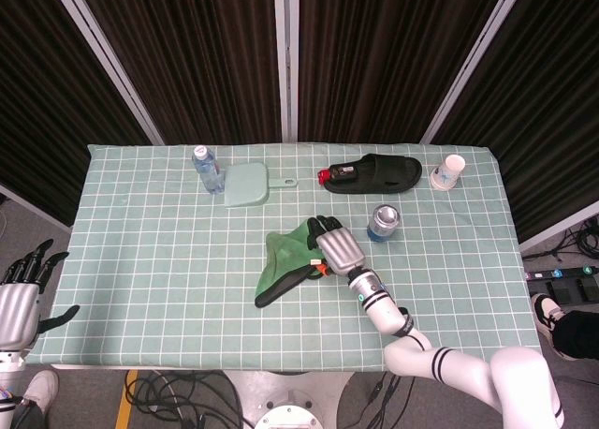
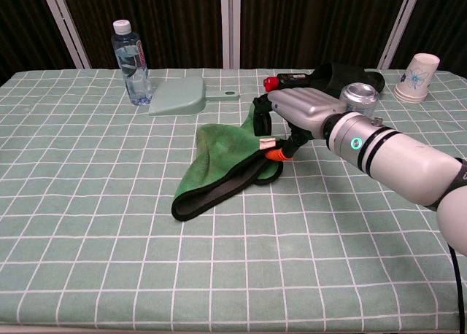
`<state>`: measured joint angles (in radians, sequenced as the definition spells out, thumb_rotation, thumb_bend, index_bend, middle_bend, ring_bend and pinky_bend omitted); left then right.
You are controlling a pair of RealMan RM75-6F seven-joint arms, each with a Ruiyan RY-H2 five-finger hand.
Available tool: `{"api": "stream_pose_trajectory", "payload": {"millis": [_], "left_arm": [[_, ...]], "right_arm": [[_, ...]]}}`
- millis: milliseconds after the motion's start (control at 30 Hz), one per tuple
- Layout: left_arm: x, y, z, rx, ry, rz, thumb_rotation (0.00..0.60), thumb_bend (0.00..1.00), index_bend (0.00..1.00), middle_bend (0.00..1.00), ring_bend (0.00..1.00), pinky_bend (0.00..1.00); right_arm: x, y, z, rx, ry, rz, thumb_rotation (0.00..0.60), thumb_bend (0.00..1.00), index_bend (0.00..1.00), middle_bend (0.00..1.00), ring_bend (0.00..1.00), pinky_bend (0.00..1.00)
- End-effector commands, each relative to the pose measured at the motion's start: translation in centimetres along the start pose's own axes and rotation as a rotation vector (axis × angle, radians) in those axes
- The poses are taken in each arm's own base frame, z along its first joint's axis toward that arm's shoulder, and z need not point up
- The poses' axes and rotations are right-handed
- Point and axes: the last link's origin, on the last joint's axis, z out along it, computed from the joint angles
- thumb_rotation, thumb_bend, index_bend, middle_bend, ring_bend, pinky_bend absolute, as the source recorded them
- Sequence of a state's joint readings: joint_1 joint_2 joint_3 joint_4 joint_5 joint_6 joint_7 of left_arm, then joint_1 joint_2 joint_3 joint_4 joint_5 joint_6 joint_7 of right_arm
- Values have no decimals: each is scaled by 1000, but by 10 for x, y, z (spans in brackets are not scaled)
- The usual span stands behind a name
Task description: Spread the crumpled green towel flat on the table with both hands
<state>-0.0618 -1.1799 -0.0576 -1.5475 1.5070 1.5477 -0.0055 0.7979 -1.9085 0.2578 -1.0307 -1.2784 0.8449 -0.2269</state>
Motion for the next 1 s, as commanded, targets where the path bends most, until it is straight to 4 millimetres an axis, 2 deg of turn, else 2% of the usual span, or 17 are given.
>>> {"api": "stream_pose_trajectory", "payload": {"millis": [33, 300, 400, 533, 667, 833, 1000], "left_arm": [[0, -2, 0, 4, 3, -2, 600, 109, 256, 187, 175, 220], [-1, -3, 1, 0, -2, -5, 600, 109, 257, 187, 175, 219], [-2, -1, 2, -5, 0, -10, 600, 109, 256, 187, 175, 219], [-4, 2, 6, -21, -1, -23, 600, 109, 256, 187, 175, 219], [-6, 14, 22, -66, -6, -97, 600, 108, 258, 187, 175, 219], [-7, 36, 48, -146, 4, -155, 600, 109, 319, 187, 175, 219], [-16, 62, 76, -184, -48, -281, 600, 107, 360, 187, 175, 219]], "right_arm": [[1, -2, 1, 3, 3, 3, 599, 251, 462, 164, 60, 123], [8, 1, -3, 0, 10, 14, 597, 257, 470, 171, 60, 124], [11, -2, -2, -4, 27, 23, 599, 296, 548, 193, 75, 124], [12, -10, 0, -2, 45, 22, 600, 437, 697, 228, 94, 126], [22, -20, 6, 15, 73, 25, 600, 541, 754, 238, 97, 127], [44, -38, 16, 44, 130, 11, 600, 552, 759, 238, 96, 128], [65, -56, 28, 50, 180, 3, 600, 561, 756, 238, 96, 128]]}}
